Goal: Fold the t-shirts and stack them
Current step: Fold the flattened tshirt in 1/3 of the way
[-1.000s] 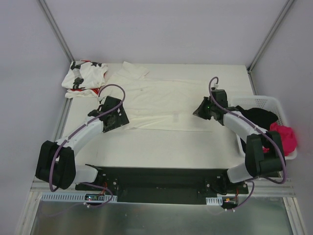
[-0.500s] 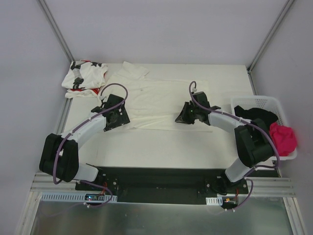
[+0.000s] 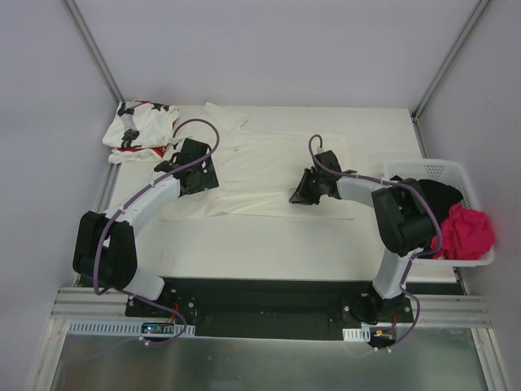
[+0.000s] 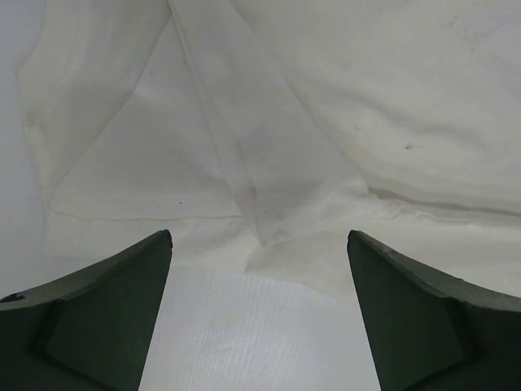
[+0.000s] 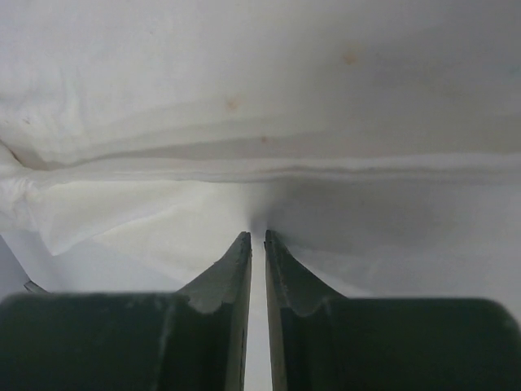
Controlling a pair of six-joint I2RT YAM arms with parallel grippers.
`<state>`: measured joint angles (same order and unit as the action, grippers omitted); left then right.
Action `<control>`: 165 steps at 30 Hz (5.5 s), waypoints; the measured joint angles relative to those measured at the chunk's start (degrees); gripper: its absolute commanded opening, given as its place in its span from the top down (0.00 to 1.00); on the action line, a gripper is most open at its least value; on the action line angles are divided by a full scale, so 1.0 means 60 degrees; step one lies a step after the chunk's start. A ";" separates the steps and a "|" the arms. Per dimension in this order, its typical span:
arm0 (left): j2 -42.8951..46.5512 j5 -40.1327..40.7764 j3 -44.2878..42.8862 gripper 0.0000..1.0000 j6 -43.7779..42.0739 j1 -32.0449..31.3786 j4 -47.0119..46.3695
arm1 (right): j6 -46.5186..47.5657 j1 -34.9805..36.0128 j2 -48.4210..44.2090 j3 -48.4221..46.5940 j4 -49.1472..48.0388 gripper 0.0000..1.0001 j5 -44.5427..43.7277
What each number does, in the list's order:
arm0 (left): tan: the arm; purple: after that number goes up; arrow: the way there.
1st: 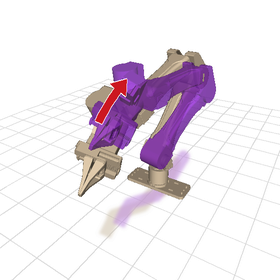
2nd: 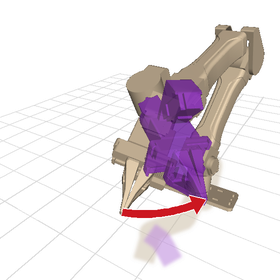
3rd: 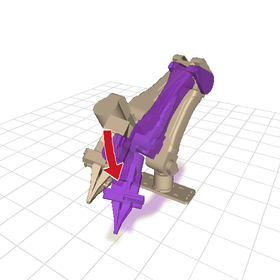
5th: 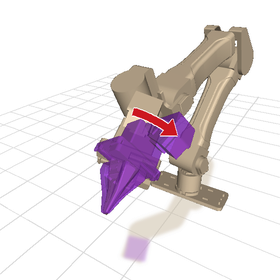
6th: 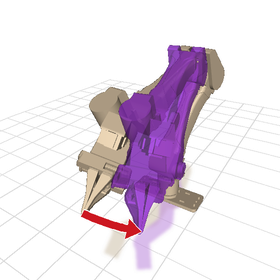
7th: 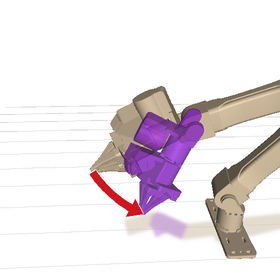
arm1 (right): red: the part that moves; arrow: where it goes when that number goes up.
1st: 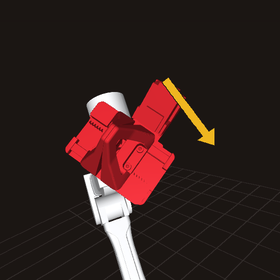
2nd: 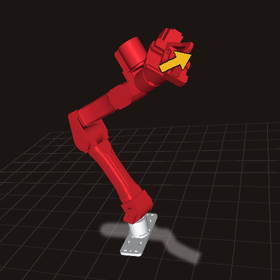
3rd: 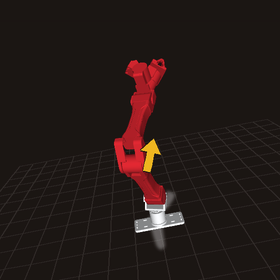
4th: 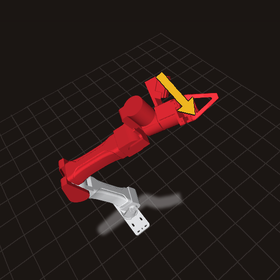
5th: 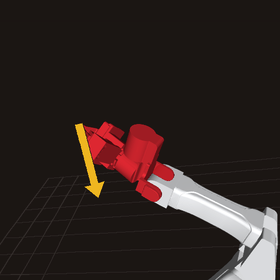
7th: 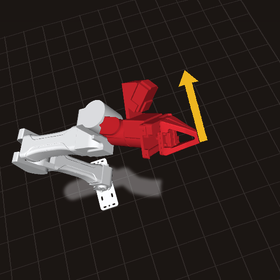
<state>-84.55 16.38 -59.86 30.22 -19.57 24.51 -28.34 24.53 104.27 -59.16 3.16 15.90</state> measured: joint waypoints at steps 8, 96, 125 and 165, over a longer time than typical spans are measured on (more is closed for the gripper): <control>0.0000 0.0146 -0.0029 0.12 -0.0215 0.0000 0.0007 | -0.0193 -0.0178 0.0262 -0.0015 -0.0066 0.85 0.0182; 0.0124 -0.0739 0.1759 0.84 0.0634 -0.0430 0.0240 | 0.0484 -0.2371 -0.0648 0.0634 0.0878 0.87 -0.0299; 0.0641 -0.0641 0.1410 1.00 0.0215 -0.0426 0.0801 | 0.0484 -0.2448 -0.0648 0.0634 0.1016 0.87 -0.0324; 0.1541 -0.0459 0.1435 0.62 -0.0747 0.0142 0.1468 | 0.1064 -0.3042 -0.1206 0.0892 0.2036 0.87 -0.0652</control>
<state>-75.31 13.63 -51.24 25.74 -18.72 33.32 -21.96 6.28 97.03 -53.80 15.38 11.99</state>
